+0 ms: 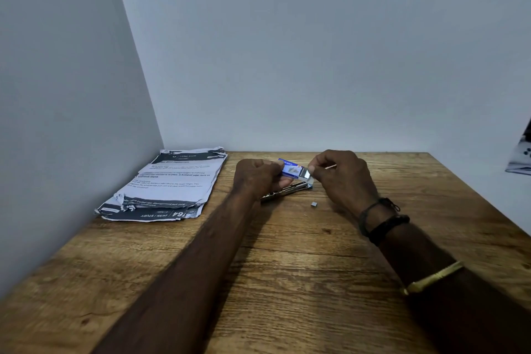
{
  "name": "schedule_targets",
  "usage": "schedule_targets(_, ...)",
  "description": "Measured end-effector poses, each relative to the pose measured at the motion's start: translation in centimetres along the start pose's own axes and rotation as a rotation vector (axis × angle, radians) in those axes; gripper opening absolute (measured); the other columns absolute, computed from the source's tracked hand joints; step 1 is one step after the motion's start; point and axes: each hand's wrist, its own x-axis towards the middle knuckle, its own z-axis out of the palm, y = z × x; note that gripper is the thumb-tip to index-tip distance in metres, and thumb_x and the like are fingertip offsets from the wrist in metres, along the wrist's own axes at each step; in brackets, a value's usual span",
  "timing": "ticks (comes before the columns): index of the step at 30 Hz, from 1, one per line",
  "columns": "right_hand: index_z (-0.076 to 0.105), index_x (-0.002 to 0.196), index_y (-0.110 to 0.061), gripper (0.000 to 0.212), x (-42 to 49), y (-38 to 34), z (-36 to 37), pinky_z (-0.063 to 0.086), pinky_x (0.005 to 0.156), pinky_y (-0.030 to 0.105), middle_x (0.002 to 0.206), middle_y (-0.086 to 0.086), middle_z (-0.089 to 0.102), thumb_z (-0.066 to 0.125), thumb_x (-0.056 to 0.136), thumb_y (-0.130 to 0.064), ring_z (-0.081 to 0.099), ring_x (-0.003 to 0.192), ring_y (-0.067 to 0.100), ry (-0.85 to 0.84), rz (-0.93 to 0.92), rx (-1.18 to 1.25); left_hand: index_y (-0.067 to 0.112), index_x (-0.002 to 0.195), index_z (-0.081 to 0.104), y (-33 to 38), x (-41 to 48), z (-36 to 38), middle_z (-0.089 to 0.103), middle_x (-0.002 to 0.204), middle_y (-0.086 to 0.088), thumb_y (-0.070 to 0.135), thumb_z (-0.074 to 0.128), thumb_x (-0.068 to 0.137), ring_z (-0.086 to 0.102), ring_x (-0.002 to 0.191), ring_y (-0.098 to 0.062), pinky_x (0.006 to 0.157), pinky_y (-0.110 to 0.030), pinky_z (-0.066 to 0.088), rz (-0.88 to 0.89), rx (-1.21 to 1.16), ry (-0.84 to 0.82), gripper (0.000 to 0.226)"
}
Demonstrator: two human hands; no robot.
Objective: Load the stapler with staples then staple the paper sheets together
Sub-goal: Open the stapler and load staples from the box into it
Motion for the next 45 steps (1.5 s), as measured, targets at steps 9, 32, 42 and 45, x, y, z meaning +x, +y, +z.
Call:
schedule_targets(9, 0.077, 0.080, -0.019, 0.006, 0.1, 0.0, -0.3, 0.063, 0.077, 0.041, 0.074, -0.002, 0.076, 0.075, 0.084, -0.015, 0.074, 0.072, 0.015, -0.043, 0.083, 0.203, -0.005, 0.069, 0.061, 0.2, -0.2, 0.0, 0.070, 0.070, -0.021, -0.005, 0.066, 0.090, 0.072, 0.054, -0.020, 0.054, -0.023, 0.061, -0.003, -0.014, 0.007, 0.021)
schedule_targets(32, 0.076, 0.079, -0.015, 0.014, 0.4, 0.3, -0.5, 0.058, 0.062, 0.027, 0.074, 0.005, 0.077, 0.074, 0.079, -0.001, 0.071, 0.068, 0.014, -0.172, 0.188, 0.457, -0.002, 0.070, 0.059, -0.1, 0.0, 0.1, 0.070, 0.083, -0.029, -0.004, 0.067, 0.089, 0.072, 0.068, -0.029, 0.065, -0.030, 0.064, 0.010, -0.014, 0.013, 0.021)
schedule_targets(42, 0.076, 0.077, -0.013, 0.023, 0.9, 0.8, -0.7, 0.064, 0.064, 0.033, 0.079, 0.007, 0.079, 0.069, 0.079, 0.009, 0.077, 0.070, 0.019, -0.262, 0.295, 0.555, -0.003, 0.076, 0.061, -0.1, -0.4, 0.4, 0.072, 0.086, -0.029, -0.002, 0.068, 0.089, 0.072, 0.066, -0.028, 0.062, -0.027, 0.063, -0.007, 0.003, 0.006, 0.014)
schedule_targets(45, 0.078, 0.079, -0.014, 0.019, 1.0, 0.9, -0.8, 0.064, 0.068, 0.036, 0.081, 0.008, 0.079, 0.072, 0.080, 0.005, 0.077, 0.073, 0.021, -0.248, 0.282, 0.524, -0.001, 0.071, 0.060, -0.1, -0.4, 0.5, 0.072, 0.080, -0.026, -0.003, 0.067, 0.089, 0.072, 0.063, -0.027, 0.062, -0.027, 0.063, -0.012, -0.007, 0.007, 0.019)
